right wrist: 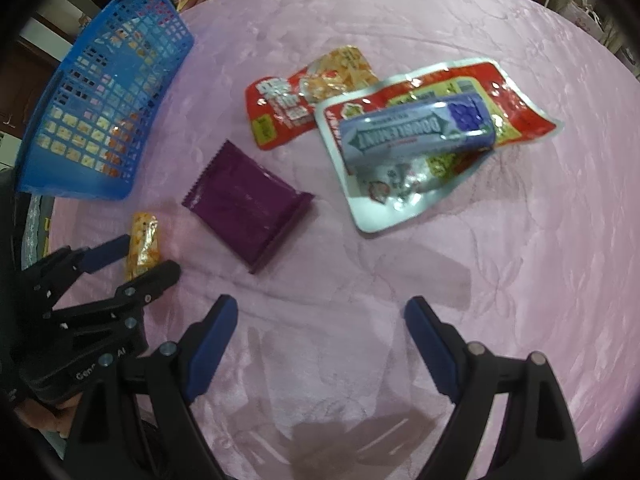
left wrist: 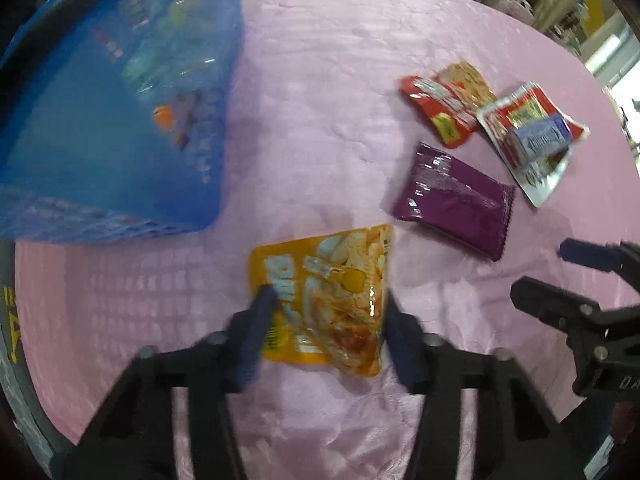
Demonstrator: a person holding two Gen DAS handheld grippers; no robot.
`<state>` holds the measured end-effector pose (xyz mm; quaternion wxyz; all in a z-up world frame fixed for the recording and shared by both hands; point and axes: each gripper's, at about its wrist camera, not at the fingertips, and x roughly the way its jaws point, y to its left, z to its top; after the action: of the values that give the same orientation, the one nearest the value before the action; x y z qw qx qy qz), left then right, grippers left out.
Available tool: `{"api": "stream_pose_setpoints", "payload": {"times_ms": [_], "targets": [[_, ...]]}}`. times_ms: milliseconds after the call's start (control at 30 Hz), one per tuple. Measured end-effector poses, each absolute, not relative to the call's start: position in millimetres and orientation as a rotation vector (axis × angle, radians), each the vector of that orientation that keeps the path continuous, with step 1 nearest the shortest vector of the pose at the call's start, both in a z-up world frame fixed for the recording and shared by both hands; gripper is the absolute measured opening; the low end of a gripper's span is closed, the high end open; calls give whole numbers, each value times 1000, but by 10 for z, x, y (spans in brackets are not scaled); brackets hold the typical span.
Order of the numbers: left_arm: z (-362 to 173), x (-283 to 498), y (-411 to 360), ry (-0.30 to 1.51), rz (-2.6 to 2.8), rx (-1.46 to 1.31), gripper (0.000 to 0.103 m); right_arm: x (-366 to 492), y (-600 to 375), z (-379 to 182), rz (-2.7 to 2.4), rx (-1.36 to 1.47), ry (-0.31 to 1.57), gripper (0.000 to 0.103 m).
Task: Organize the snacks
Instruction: 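Grasp the orange-yellow snack bag with the left tool while the right tool grasps the purple packet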
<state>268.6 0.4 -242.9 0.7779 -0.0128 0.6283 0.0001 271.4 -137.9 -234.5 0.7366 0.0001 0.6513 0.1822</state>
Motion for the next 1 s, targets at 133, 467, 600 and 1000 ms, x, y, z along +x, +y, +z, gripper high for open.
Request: {"api": "stream_pose_setpoints", "payload": {"times_ms": [133, 467, 600, 1000], "targets": [[-2406, 2635, 152, 1357, 19, -69, 11, 2691, -1266, -2303, 436, -44, 1412, 89], [-2406, 2205, 432, 1312, 14, -123, 8, 2776, -842, -2129, 535, -243, 1323, 89], [-2404, 2147, 489, 1305, 14, -144, 8, 2845, -599, -2108, 581, -323, 1280, 89], [-2234, 2160, 568, 1303, -8, -108, 8, 3038, -213, -2517, 599, -483, 1267, 89]]}}
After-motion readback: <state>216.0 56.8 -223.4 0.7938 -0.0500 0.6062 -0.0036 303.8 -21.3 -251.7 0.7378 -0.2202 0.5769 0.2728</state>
